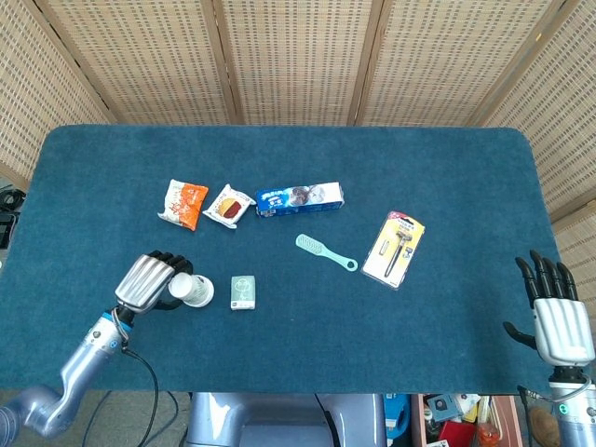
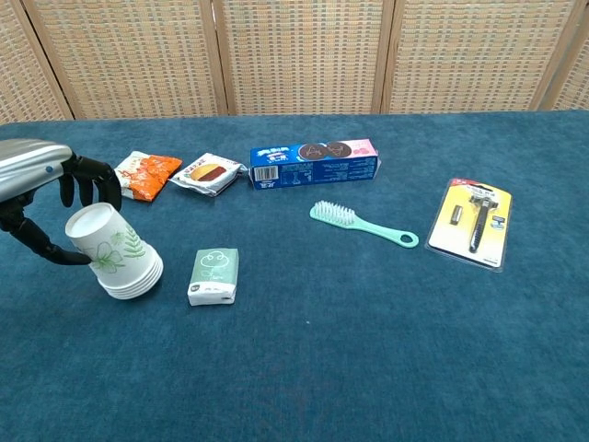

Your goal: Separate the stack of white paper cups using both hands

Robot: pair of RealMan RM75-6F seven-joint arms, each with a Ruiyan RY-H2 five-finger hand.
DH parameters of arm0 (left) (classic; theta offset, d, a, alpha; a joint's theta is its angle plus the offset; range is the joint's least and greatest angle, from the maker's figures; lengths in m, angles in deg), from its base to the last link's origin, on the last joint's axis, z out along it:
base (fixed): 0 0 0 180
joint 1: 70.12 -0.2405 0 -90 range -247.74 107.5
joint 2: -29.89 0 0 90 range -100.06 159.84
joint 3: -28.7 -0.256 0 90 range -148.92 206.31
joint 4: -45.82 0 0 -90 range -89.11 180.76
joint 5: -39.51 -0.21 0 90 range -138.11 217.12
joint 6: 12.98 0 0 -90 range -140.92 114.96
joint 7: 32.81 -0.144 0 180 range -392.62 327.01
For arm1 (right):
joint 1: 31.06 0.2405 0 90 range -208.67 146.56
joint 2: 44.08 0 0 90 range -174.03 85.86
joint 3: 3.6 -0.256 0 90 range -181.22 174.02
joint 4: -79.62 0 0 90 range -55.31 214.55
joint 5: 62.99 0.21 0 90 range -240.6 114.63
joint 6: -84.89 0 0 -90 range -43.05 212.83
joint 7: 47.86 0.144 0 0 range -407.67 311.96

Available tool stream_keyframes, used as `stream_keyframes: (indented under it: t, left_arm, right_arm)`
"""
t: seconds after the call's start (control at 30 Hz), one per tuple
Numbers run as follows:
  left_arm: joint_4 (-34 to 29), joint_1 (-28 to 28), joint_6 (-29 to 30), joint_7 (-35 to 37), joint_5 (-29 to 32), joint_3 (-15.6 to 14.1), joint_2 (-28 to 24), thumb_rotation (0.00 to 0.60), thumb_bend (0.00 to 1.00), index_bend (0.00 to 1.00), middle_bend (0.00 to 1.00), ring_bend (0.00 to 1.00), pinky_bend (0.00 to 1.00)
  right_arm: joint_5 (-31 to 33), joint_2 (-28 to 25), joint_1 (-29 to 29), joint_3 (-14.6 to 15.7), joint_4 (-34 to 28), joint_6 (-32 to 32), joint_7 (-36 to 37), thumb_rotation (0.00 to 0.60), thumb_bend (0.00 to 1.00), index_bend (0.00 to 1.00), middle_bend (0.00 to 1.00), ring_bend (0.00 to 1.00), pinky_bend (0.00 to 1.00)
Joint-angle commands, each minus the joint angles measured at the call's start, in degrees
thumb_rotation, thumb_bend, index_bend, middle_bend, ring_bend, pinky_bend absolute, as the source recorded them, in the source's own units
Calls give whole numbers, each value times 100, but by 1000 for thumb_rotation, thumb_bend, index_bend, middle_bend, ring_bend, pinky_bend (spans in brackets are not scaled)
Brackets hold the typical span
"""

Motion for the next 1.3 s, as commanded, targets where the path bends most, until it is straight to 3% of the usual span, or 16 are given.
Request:
stream_keyframes:
  t: [0.03,0.33,0.5,0.67,0.97,1.17,1.3]
  left_arm:
    - [-120,24,213,1938,115,216,-73,600,83,491,473,444,454]
    - [97,284,-117,4901,493,536,260,600,84,498,478,444,454]
    - [227,606,-633,5718,709,702,518,600,83,498,478,444,454]
    - [199,1055,-1326,6474,1033,1009,760,600,84,498,478,444,454]
    - [477,1918,-2256,6656,1415,1525,1202,600,84,499,478,444,453]
    - [599,2322,-2612,6508,1594,1745,1380,600,84,501,478,444,454]
    - [774,2659,-2861,6381,1841,1967,1612,600,84,504,478,444,454]
  right_arm:
    - [-12,17,18,-1,0,16,17,600,0,0,0,0,0]
    - [-247,146,256,-81,346,90,357,600,0,0,0,0,0]
    - [-641,150,493,-154,730,-9,804,600,0,3,0,0,0]
    - [-1089,78,837,-250,1024,-120,1355,600,0,75,33,0,0]
    - [-1603,9,1368,-285,1302,-133,1915,600,8,187,115,34,3]
    - [-1968,82,1748,-280,1523,-111,1965,600,72,263,157,89,67]
    - [-2398,293,2292,-290,1559,76,1920,600,91,297,155,100,84]
